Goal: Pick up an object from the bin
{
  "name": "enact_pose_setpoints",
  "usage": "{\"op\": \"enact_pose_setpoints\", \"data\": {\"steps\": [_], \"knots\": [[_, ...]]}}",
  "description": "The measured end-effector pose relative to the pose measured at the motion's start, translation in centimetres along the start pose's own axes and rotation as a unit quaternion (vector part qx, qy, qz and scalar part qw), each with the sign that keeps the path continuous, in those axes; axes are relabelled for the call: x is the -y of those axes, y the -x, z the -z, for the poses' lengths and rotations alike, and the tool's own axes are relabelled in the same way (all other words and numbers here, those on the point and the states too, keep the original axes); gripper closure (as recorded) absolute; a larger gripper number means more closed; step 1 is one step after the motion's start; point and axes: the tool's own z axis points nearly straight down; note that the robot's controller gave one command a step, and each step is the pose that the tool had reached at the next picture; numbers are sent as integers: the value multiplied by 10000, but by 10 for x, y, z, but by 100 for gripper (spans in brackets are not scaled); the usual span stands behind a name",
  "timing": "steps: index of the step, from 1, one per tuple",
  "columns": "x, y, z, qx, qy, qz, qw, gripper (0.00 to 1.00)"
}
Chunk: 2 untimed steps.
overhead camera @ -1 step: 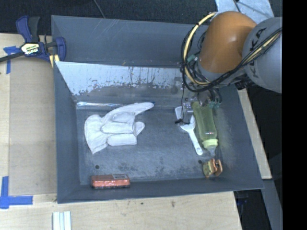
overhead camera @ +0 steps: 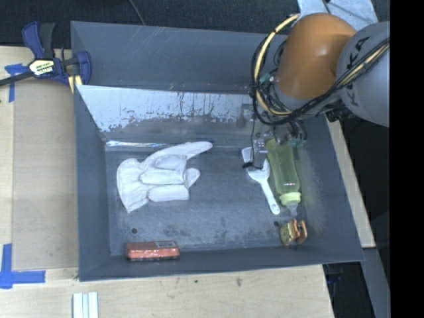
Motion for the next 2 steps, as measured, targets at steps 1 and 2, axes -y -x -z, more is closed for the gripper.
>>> {"op": "enact_pose_setpoints", "data": {"steps": [1,2], "knots": [[-26,-19,-25,7,0,-330,9995,0],[-70,-16,-59,-1,0,30,10000,0]]}}
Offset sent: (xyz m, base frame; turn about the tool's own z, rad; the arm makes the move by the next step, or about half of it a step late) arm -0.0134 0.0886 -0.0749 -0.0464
